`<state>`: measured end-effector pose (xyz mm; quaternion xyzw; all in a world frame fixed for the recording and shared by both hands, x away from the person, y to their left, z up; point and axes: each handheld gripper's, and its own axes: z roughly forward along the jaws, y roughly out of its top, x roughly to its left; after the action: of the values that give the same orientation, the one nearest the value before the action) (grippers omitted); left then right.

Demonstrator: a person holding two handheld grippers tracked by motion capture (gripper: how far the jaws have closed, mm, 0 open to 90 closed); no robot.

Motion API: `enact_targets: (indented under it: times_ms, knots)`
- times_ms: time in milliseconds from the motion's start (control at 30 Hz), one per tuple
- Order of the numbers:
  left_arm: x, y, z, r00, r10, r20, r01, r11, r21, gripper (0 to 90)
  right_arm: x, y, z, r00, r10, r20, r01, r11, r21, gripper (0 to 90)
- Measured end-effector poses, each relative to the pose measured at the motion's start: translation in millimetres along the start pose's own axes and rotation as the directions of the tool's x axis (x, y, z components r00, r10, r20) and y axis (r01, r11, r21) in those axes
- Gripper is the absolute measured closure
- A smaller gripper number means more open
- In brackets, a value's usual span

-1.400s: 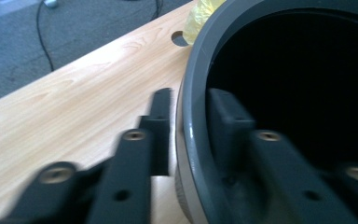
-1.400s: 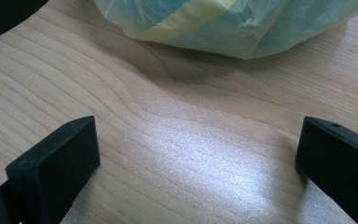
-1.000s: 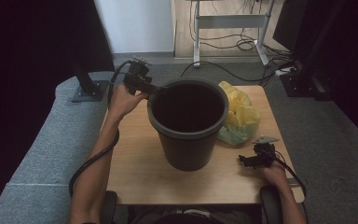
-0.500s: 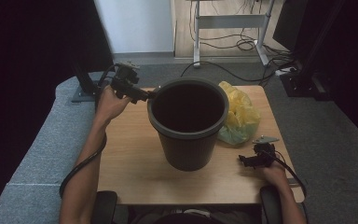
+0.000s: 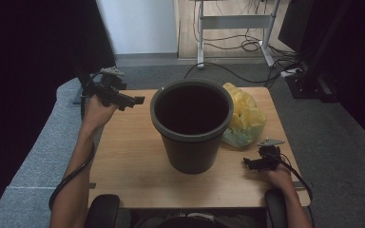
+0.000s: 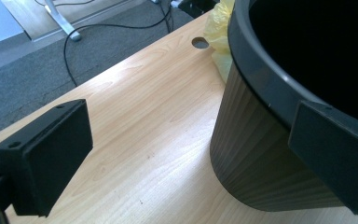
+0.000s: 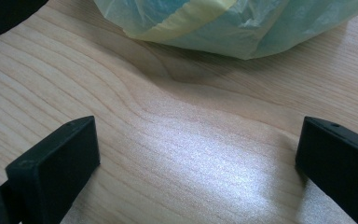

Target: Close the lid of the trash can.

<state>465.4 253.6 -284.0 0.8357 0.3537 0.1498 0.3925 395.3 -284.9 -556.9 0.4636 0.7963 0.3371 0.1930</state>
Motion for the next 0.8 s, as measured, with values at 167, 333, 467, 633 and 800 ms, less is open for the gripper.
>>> enact_targets:
  times_ms: [167,333,467,633,800]
  knots:
    - [4.3,-12.8,-2.7,1.0,-0.008,-0.003,0.008,1.0,0.0,0.0,0.0,0.0,0.0,1.0,0.0,0.0,0.0,1.0,0.0,0.0]
    - [8.9,-27.4,-4.0,0.9997,-0.025,-0.004,0.025,0.9997,-0.005,0.0,0.0,0.0,0.0,1.0,-0.001,0.0,0.001,1.0,0.0,0.0]
    - [12.4,-38.1,-4.0,0.9993,-0.036,-0.013,0.036,0.9993,-0.01,0.0,0.0,0.0,0.0,1.0,-0.001,0.0,0.001,1.0,0.0,0.0]
    - [15.3,-49.4,-3.6,0.9989,-0.04,-0.024,0.04,0.9992,-0.008,0.0,0.0,0.0,0.0,1.0,-0.001,0.001,0.001,1.0,0.0,0.0]
    - [19.1,-63.0,-2.3,0.9979,-0.055,-0.034,0.054,0.9985,-0.01,0.0,-0.1,0.0,0.0,1.0,-0.001,0.001,0.001,1.0,0.0,0.0]
